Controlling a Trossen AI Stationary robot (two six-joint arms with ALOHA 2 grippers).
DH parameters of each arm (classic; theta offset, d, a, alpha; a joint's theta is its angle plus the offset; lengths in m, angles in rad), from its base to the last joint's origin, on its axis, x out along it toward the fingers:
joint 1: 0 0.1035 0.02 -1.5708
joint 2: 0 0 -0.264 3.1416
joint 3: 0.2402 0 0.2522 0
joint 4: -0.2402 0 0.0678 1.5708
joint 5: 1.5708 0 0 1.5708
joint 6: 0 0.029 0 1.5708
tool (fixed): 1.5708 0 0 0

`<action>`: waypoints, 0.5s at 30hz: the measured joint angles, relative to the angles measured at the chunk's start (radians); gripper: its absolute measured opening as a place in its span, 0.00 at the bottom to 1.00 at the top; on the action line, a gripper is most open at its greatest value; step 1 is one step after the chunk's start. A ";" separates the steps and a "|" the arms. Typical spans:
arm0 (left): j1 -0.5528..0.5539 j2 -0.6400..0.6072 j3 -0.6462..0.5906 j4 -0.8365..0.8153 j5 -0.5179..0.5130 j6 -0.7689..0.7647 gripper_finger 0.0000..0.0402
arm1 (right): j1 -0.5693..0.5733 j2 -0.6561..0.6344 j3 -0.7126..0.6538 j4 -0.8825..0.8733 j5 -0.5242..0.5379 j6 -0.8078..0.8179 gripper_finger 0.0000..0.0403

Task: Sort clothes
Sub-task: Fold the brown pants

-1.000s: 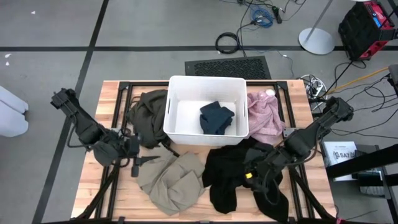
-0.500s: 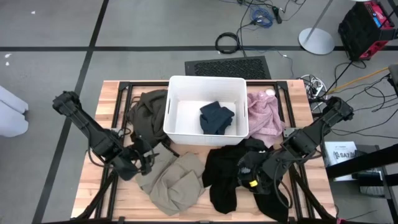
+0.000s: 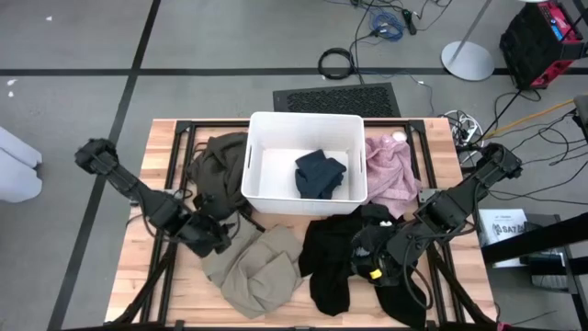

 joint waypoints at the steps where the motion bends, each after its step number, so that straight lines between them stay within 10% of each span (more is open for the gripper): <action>1: 0.018 0.000 0.000 0.000 0.022 0.014 0.48 | 0.000 0.000 0.000 -0.003 0.000 0.000 0.47; 15: 0.157 0.015 -0.035 0.086 0.240 0.139 0.48 | 0.000 0.000 0.000 -0.026 -0.001 0.008 0.47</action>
